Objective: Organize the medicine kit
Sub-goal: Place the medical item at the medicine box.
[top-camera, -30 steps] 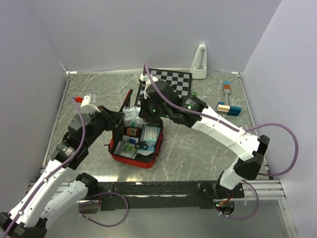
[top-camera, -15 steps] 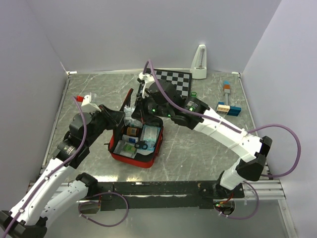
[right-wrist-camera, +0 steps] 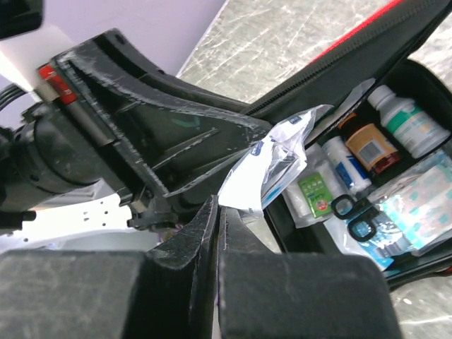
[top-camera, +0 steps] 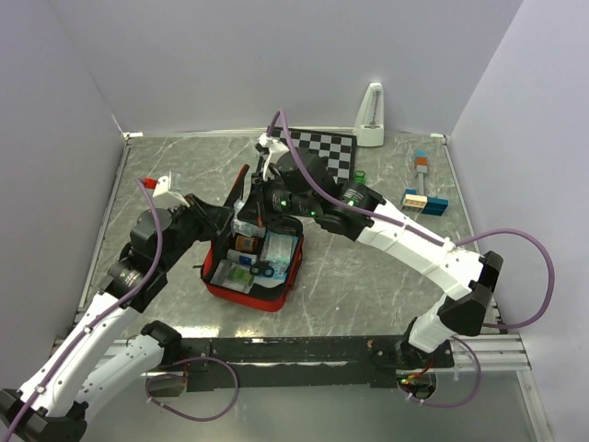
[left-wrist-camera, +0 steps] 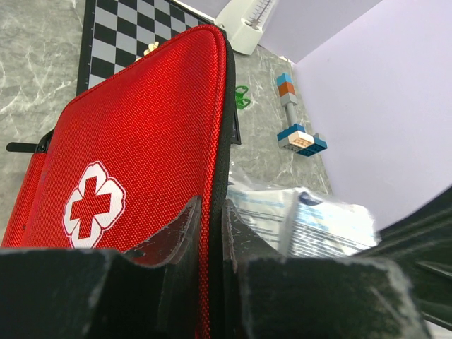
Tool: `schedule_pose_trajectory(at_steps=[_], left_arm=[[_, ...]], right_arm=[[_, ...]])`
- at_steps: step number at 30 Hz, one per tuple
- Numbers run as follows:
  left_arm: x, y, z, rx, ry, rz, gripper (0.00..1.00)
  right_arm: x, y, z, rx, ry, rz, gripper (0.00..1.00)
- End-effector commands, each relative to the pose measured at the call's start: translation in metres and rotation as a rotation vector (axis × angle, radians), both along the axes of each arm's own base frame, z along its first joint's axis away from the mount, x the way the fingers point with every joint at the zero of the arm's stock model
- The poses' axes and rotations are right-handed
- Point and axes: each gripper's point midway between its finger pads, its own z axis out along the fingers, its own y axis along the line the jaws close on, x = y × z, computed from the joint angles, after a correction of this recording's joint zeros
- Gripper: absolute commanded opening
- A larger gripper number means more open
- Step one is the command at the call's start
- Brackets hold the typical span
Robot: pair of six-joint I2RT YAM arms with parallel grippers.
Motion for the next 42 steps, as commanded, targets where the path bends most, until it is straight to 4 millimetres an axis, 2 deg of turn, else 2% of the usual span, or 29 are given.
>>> schedule_pose_trajectory(at_steps=[1,9,17,27,39,40,42], left_arm=[[0.002,0.0,-0.018,0.032,0.036,0.002,0.01],[0.001,0.0,-0.013,0.026,0.032,0.0,0.01],[-0.006,0.004,-0.001,0.008,0.007,0.004,0.01],[-0.009,0.003,0.0,0.004,0.007,-0.008,0.01],[-0.014,0.005,0.009,-0.008,-0.014,-0.011,0.01],[-0.013,0.006,0.008,-0.004,-0.011,-0.007,0.01],[-0.013,0.007,0.007,0.0,-0.01,-0.003,0.01]], right_arm=[[0.008,0.014,0.012,0.11,0.027,0.004,0.0],[0.021,0.015,0.005,0.168,0.044,-0.008,0.0],[0.032,0.027,-0.009,0.185,0.067,-0.022,0.0],[0.041,0.044,-0.012,0.275,0.117,-0.03,0.0],[0.057,0.062,-0.053,0.137,0.174,-0.035,0.0],[0.056,0.062,-0.053,0.132,0.17,-0.026,0.01],[0.053,0.059,-0.047,0.139,0.154,-0.02,0.17]])
